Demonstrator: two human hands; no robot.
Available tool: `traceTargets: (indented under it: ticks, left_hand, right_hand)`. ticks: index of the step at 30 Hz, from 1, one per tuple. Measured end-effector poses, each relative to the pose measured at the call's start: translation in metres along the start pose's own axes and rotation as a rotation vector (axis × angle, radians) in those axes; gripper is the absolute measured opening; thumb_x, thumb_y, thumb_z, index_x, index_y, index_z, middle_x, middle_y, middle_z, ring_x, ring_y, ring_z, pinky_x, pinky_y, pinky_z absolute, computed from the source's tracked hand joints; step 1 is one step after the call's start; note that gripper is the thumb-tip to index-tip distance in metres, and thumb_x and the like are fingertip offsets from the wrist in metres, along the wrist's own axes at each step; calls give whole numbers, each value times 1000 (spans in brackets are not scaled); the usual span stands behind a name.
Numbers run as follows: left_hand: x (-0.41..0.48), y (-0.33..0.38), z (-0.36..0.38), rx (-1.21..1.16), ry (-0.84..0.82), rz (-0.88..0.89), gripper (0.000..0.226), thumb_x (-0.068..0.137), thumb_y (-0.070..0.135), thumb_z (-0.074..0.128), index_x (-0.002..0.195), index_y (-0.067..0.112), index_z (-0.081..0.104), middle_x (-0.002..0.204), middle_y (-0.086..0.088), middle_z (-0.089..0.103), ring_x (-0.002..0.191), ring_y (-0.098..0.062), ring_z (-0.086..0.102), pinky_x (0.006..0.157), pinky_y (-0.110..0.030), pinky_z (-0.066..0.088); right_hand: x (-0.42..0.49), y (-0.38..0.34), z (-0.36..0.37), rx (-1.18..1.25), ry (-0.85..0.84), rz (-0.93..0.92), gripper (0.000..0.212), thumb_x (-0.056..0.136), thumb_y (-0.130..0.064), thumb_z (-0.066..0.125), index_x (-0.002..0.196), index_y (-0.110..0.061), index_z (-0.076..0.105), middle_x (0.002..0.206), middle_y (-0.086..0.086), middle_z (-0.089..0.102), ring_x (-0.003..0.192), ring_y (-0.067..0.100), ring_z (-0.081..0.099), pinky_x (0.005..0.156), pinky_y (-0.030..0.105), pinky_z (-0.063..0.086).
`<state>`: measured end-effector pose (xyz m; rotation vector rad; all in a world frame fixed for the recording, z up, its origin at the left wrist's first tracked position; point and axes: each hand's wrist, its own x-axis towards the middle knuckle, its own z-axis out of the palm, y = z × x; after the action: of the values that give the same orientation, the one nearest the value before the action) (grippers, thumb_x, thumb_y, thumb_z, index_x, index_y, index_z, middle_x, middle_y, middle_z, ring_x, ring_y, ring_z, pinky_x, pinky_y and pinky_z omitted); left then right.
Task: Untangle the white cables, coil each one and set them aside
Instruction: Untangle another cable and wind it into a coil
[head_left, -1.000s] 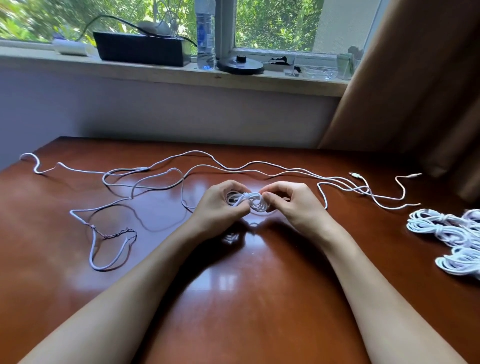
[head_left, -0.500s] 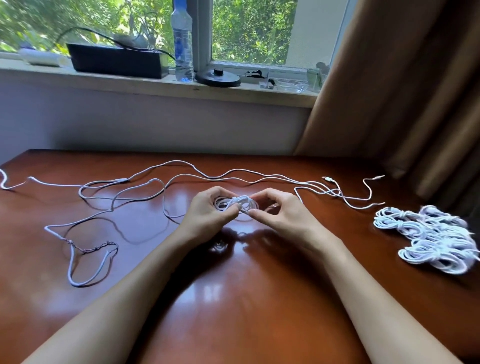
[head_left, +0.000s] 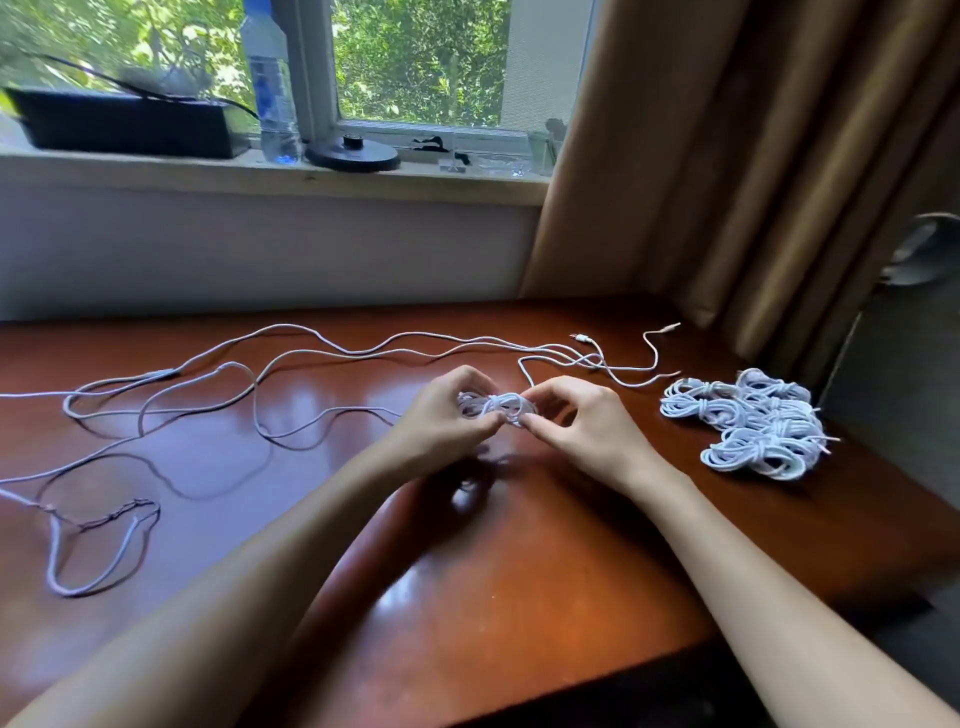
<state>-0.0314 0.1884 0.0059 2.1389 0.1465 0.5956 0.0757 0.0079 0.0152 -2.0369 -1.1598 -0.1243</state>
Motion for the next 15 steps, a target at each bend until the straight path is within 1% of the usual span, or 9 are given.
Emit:
traceTargets:
  ticks: [2,4,5,6,8,10,11,13,15]
  left_hand:
    - [6,6,11,5,-18,13,23,83,14,78,101,17,64,91,11,66,73,11,57,69,-9,42]
    - [12,11,22,17,-48,31,27,79,20,78,102,20,65,98,5,67,81,4,59,74,-17,45]
    - [15,13,28,12,-60,32,28,76,26,76,101,22,65,100,2,67,84,-3,61,76,-21,47]
    - [18,16,34,2,-70,29,29,73,29,73,100,23,66,99,0,68,83,-7,61,76,-25,48]
    - [22,21,47,-34,-80,27,26,73,30,70,97,23,66,89,2,68,75,-7,60,71,-26,48]
    - [27,26,60,-70,-78,23,20,76,27,71,95,22,67,78,10,66,66,-1,57,65,-23,45]
    - [30,28,68,-65,-70,32,16,78,25,73,94,22,67,77,11,66,64,2,57,64,-20,43]
    - [36,34,81,-19,-55,58,14,81,18,75,92,23,68,81,12,67,66,7,57,64,-13,41]
    - [43,40,94,11,-60,81,15,82,16,75,94,22,69,85,11,68,70,9,58,65,-8,40]
  right_hand:
    - [-7,7,-11,-28,32,38,16,82,-26,81,98,-26,75,88,-9,72,75,9,67,75,34,56]
    - [-14,13,-22,-57,54,57,16,82,-27,81,97,-28,75,87,-11,72,75,7,66,75,33,56]
    - [-17,16,-28,-74,67,59,16,82,-27,81,96,-30,74,87,-11,71,74,6,65,75,33,56]
    - [-20,19,-33,-92,80,62,17,82,-27,81,96,-32,74,86,-12,71,74,6,65,76,33,56]
    - [-26,26,-42,-123,110,74,17,82,-29,81,97,-31,75,86,-12,70,76,5,64,77,34,55]
    - [-31,35,-51,-162,132,97,18,82,-33,80,100,-31,75,85,-12,68,80,7,64,79,36,54]
    - [-33,39,-56,-183,139,106,18,82,-34,79,100,-32,75,86,-12,68,83,9,63,80,37,54]
    - [-37,47,-66,-227,147,113,17,83,-35,78,99,-32,74,86,-12,67,86,11,62,82,38,52]
    - [-40,55,-77,-256,160,127,16,83,-36,77,99,-33,74,87,-12,67,87,11,61,83,38,52]
